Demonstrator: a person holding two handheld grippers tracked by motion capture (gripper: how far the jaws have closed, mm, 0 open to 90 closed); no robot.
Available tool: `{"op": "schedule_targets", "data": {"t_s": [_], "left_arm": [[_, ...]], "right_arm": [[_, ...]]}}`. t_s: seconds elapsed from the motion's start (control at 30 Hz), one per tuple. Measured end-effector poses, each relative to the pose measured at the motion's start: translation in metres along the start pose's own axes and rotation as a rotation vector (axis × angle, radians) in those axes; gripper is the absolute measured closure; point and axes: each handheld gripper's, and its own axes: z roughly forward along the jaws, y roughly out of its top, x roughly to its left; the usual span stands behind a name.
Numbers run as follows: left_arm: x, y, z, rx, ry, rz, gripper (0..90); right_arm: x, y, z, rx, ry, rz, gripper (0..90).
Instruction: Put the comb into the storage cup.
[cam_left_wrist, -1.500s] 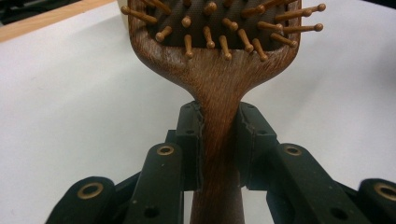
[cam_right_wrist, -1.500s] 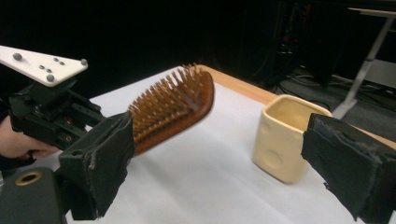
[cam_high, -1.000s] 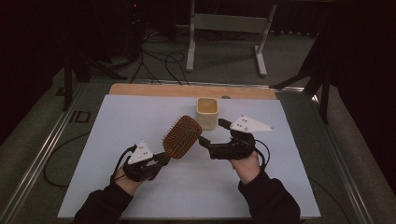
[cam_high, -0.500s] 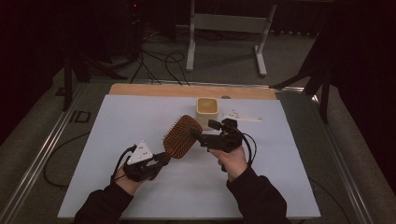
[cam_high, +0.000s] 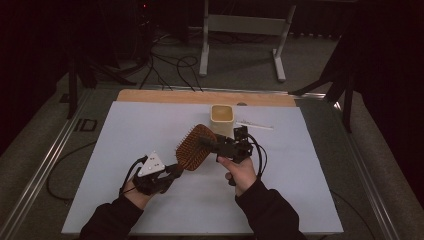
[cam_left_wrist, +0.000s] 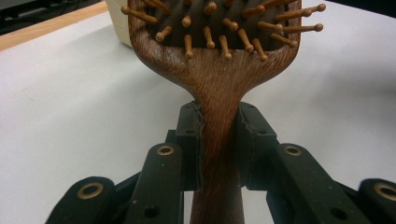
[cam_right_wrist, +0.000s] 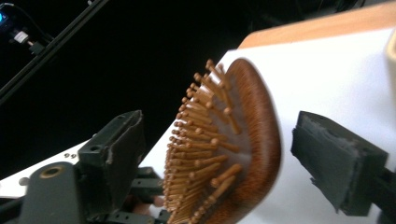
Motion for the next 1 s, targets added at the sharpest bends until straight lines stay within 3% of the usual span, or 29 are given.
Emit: {"op": "schedule_targets", "data": {"t_s": [0.17, 0.3, 0.6, 1.0], "left_arm": [[0.0, 0.0, 0.0, 0.001, -0.012, 0.001, 74.0], [-0.001, 0.001, 0.0, -0.002, -0.012, 0.002, 74.0], [-0.001, 0.001, 0.001, -0.009, -0.022, -0.004, 74.0], [0.002, -0.001, 0.002, -0.007, -0.051, -0.014, 73.9]], "right_arm": [[0.002, -0.005, 0.01, 0.036, 0.026, 0.027, 24.5], [0.005, -0.008, 0.014, 0.05, 0.021, 0.028, 29.0], [0.003, -0.012, 0.018, 0.059, 0.012, 0.053, 38.9], [0.0, -0.013, 0.017, 0.054, 0.039, 0.07, 48.3]]}}
